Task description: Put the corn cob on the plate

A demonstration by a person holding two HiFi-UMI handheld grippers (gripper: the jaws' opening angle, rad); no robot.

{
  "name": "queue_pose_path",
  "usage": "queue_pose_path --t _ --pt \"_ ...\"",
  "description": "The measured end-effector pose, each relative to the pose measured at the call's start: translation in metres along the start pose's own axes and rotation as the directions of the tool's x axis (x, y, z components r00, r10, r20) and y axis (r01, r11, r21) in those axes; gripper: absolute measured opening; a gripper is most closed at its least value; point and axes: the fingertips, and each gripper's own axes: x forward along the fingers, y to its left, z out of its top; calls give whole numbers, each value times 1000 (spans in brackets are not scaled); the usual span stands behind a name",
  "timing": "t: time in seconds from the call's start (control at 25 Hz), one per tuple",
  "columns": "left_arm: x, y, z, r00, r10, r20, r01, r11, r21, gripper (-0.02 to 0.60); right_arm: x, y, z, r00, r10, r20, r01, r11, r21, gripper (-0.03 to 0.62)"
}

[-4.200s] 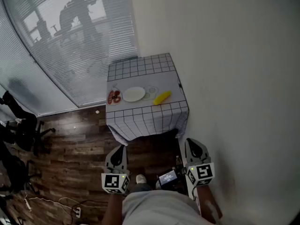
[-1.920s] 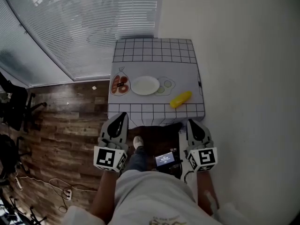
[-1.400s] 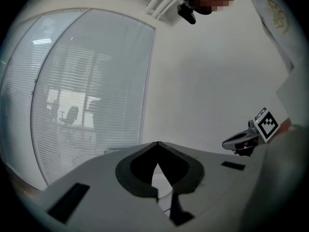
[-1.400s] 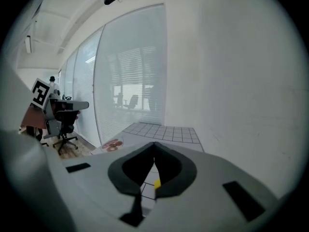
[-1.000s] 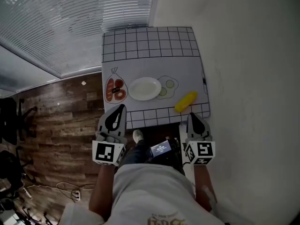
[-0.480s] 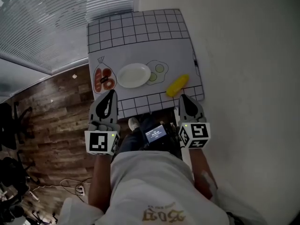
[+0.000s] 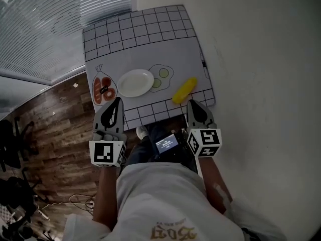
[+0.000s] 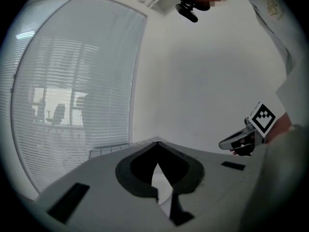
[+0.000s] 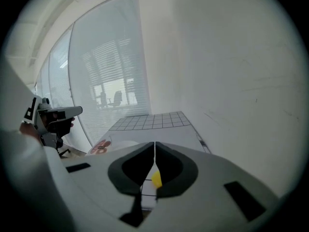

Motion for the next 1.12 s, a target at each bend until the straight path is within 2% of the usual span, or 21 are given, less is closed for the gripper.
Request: queue_pose_path --t 0.12,0.24,0.32,0.72,0.88,1.12 --pt "17 -12 1 999 -42 -6 42 999 11 6 -2 -9 -5 1000 -23 -15 24 999 34 6" --pt "36 -26 2 997 -76 -2 76 995 56 6 -3 -16 -12 999 -24 -32 27 996 85 6" --pt "48 -39 -6 994 -109 -30 111 991 80 6 -4 -20 -18 999 -23 -41 28 994 109 6" --pt "94 -95 -33 954 -279 -109 292 947 130 6 1 -46 -35 995 -61 -74 77 968 238 6" --pt "110 -110 -36 943 -309 -123 326 933 152 6 4 -61 -32 993 -104 -62 117 958 263 6" --pt "127 -133 -58 910 -359 -207 396 900 180 6 24 -74 -42 988 -98 -122 132 940 315 6"
